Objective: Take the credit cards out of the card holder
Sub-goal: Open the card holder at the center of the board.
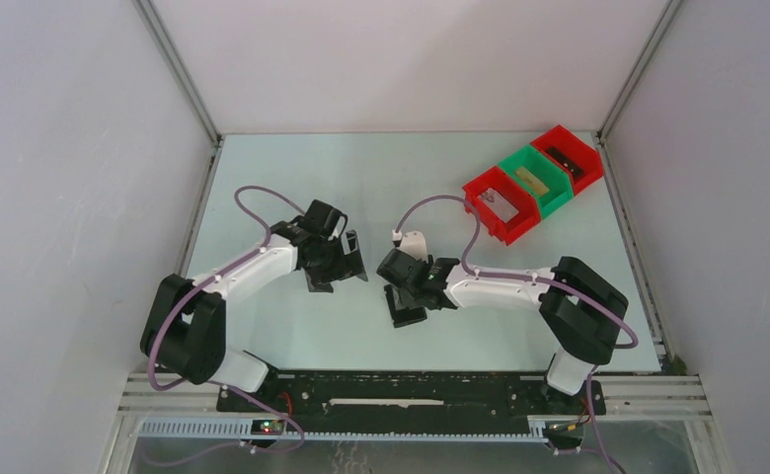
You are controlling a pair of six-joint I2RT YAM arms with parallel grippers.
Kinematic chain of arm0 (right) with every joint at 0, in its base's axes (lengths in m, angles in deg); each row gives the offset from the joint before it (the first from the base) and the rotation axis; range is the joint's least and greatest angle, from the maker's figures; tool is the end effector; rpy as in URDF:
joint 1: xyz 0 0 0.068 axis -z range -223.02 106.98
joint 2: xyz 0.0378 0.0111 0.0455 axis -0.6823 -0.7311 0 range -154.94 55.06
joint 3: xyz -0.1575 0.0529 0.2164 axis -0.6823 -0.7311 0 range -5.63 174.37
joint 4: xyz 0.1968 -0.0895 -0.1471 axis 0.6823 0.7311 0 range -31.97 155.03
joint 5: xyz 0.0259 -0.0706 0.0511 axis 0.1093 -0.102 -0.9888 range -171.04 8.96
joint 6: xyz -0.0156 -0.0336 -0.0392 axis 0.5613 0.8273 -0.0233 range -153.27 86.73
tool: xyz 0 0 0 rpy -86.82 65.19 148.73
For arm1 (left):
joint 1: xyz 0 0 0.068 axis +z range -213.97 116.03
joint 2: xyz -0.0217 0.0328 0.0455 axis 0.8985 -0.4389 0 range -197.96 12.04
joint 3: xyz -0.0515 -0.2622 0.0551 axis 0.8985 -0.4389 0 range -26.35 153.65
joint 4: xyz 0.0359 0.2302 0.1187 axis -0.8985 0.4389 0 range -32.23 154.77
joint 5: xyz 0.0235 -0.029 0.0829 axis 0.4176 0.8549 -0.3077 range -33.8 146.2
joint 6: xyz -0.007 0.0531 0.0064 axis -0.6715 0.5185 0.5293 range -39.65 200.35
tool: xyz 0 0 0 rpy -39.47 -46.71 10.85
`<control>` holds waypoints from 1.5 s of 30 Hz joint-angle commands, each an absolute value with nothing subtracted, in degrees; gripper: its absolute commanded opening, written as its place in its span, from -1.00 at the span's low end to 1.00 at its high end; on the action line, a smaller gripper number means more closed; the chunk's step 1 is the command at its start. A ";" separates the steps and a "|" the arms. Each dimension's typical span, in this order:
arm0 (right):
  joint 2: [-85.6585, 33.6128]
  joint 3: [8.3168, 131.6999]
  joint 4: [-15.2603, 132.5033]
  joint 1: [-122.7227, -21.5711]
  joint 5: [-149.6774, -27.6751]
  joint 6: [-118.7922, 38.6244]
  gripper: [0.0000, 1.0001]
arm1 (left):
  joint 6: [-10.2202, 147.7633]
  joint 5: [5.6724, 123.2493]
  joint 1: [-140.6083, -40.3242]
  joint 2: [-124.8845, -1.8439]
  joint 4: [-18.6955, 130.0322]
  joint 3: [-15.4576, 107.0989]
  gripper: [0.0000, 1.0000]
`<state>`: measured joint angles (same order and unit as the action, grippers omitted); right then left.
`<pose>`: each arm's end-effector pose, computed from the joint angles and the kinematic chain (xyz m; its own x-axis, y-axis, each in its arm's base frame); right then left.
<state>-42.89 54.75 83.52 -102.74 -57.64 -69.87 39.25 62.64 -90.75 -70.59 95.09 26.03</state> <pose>0.1815 0.2827 0.1780 -0.7794 -0.2495 -0.5747 -0.2954 0.9553 -0.0141 0.2390 -0.1251 0.2026 -0.9413 -0.2566 -0.2193 -0.1762 0.9278 -0.3289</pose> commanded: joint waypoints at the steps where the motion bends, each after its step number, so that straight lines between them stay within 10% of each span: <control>1: -39.22 54.54 83.36 -103.43 -56.50 -71.28 0.20 | 39.57 63.66 -91.36 -70.24 93.55 26.88 0.84; 18: -44.72 51.14 80.72 -103.66 -57.95 -72.47 -0.06 | 39.40 64.02 -92.17 -70.40 93.46 27.38 0.84; 27: -41.44 50.10 81.20 -103.55 -57.62 -72.73 -1.00 | 39.66 64.24 -92.90 -71.55 93.72 28.49 0.84; 45: -17.76 45.97 73.33 -95.25 -73.12 -75.73 -1.00 | 43.23 63.11 -93.98 -71.81 95.80 31.84 0.86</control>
